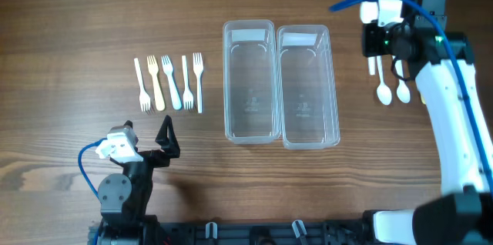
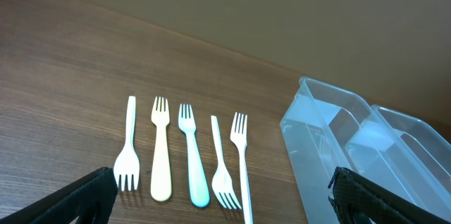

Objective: Pack container
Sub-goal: 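Grasp the white spoon with the right gripper and lift it, then carry the white spoon left and drop it into the right container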

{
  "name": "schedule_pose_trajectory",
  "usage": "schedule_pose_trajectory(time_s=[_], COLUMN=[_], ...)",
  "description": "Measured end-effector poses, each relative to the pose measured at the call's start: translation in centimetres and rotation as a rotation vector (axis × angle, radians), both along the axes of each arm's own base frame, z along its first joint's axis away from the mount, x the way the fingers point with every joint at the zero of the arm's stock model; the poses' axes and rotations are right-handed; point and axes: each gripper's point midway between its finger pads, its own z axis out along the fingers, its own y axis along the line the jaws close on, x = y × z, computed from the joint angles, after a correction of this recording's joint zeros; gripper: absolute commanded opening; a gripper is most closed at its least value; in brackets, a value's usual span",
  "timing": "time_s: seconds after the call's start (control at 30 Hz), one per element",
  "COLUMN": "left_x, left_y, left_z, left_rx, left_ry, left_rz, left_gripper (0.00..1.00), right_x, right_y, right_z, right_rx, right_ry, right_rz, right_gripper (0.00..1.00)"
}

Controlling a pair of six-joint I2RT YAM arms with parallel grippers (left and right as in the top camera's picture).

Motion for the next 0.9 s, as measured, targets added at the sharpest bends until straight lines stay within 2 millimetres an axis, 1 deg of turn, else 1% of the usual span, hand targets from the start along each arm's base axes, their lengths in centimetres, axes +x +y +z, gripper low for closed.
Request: schedule_pose_trajectory(time_s=[0.07, 0.17, 0.33, 0.37, 0.43, 0.5, 0.53, 0.6, 0.7, 0.8, 0.83, 0.9], left_x=[0.0, 0.0, 0.0, 0.0, 0.0, 0.0, 0.0, 0.0, 0.0, 0.0, 0.0, 0.0], left_y=[0.0, 0.0, 0.0, 0.0, 0.0, 0.0, 0.0, 0.0, 0.0, 0.0, 0.0, 0.0], left_z=[0.0, 0.0, 0.0, 0.0, 0.0, 0.0, 0.0, 0.0, 0.0, 0.0, 0.0, 0.0], left_rx=[0.0, 0.0, 0.0, 0.0, 0.0, 0.0, 0.0, 0.0, 0.0, 0.0, 0.0, 0.0], left_ry=[0.0, 0.0, 0.0, 0.0, 0.0, 0.0, 0.0, 0.0, 0.0, 0.0, 0.0, 0.0], left_rz=[0.0, 0.0, 0.0, 0.0, 0.0, 0.0, 0.0, 0.0, 0.0, 0.0, 0.0, 0.0], left_gripper=[1.0, 1.0, 1.0, 1.0, 1.0, 1.0, 1.0, 1.0, 1.0, 1.0, 1.0, 1.0], right_x=[-0.6, -1.1, -1.9, -1.8, -1.9, -2.2, -2.3, -2.4, -2.4, -2.0, -1.9, -1.9], right_y=[1.8, 4.1, 8.1, 8.6, 9.8, 10.6, 10.9, 11.3, 11.5, 11.6, 11.7, 11.6], right_z=[0.4, -0.4, -3.1, -3.5, -5.0, -6.7, -7.6, -9.0, -10.1, -10.1, -9.9, -9.5], right_rx=[0.032, 0.071, 0.105, 0.108, 0.112, 0.109, 0.106, 0.101, 0.102, 0.103, 0.105, 0.101], right_ry=[0.005, 0.04, 0.114, 0.121, 0.147, 0.186, 0.21, 0.241, 0.271, 0.254, 0.248, 0.234], right_rz=[0.028, 0.052, 0.112, 0.119, 0.137, 0.147, 0.152, 0.158, 0.152, 0.157, 0.158, 0.168], right_gripper=[0.04, 0.04, 0.04, 0.04, 0.05, 0.05, 0.07, 0.25, 0.35, 0.5, 0.59, 0.84])
